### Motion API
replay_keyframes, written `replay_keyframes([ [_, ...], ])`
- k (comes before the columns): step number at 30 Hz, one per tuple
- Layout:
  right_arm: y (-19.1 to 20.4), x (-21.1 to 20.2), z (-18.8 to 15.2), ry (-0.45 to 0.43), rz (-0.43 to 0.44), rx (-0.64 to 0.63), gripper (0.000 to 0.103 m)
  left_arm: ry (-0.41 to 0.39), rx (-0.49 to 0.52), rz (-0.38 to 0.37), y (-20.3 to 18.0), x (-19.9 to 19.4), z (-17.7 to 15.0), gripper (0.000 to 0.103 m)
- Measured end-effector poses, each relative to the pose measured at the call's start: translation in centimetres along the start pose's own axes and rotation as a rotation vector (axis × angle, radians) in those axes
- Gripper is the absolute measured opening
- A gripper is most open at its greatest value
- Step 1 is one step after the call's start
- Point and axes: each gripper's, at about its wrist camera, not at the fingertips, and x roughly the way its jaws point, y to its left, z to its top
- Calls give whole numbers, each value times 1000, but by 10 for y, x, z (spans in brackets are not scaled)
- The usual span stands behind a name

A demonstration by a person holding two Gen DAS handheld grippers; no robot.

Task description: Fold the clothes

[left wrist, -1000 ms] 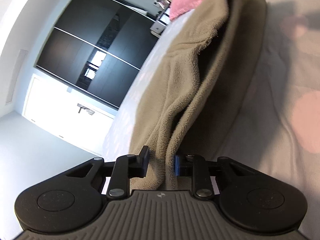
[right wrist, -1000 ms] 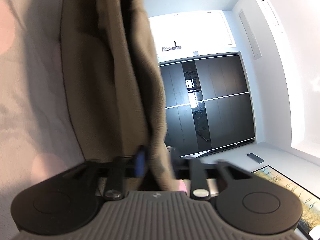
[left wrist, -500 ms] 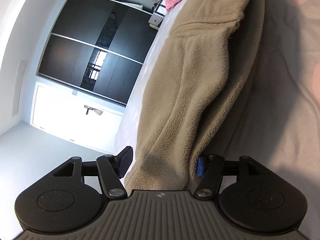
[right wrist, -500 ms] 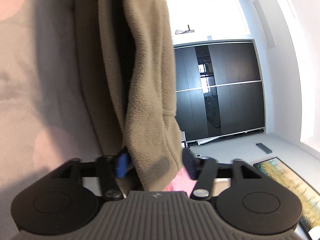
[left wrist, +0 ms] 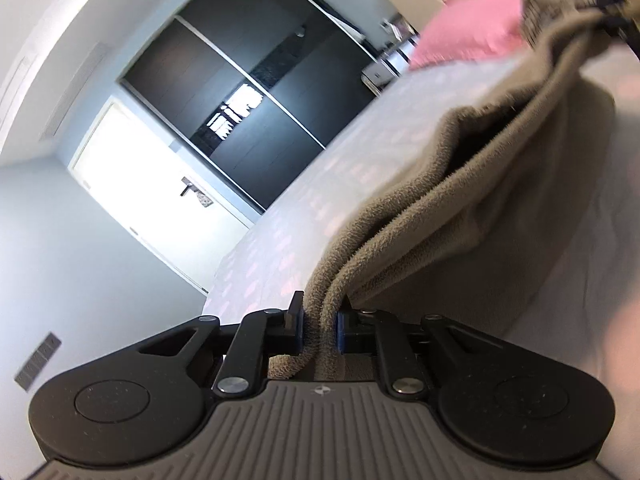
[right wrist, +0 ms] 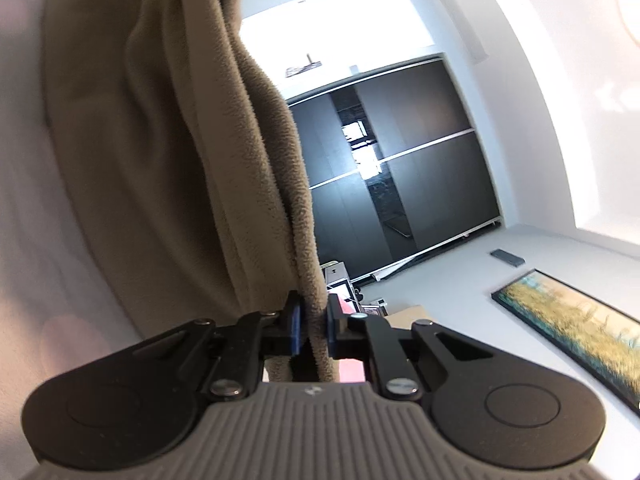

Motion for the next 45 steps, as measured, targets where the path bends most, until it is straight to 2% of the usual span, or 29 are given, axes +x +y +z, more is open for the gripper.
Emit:
replay_keyframes([
  [1,5,9,-2,-4,-8,15,13,-4,-24,-3,7,-6,3,12],
  [5,-17,-5,2,-14,-24,83,13,-9,-91,-36,29,-32,8,12],
  [14,-40,-70,-8,-67,-33,143,12,-15,-119,-91,55,-87,8,11],
  [19,-47,-72,-8,-72,-32,127,12,-27,-151,-94,63,-93,12,11],
  [21,-48,-64,-6,-77,-34,113,12,-24,-161,-105,69,-84,17,11],
  [24,-22,-79,-22,-92,-55,74,12,-38,-132,-107,70,-72,23,11],
  [30,-28,-30,-15,-126,-81,25,12,-71,-84,-90,80,-27,49,11],
  [34,-34,28,-6,-123,-66,19,12,-67,-43,-94,89,19,69,11],
  [37,-37,57,3,-97,-40,36,12,-64,-8,-104,90,57,82,11],
  [45,-9,182,30,-20,80,32,12,81,-28,-201,92,184,97,11],
])
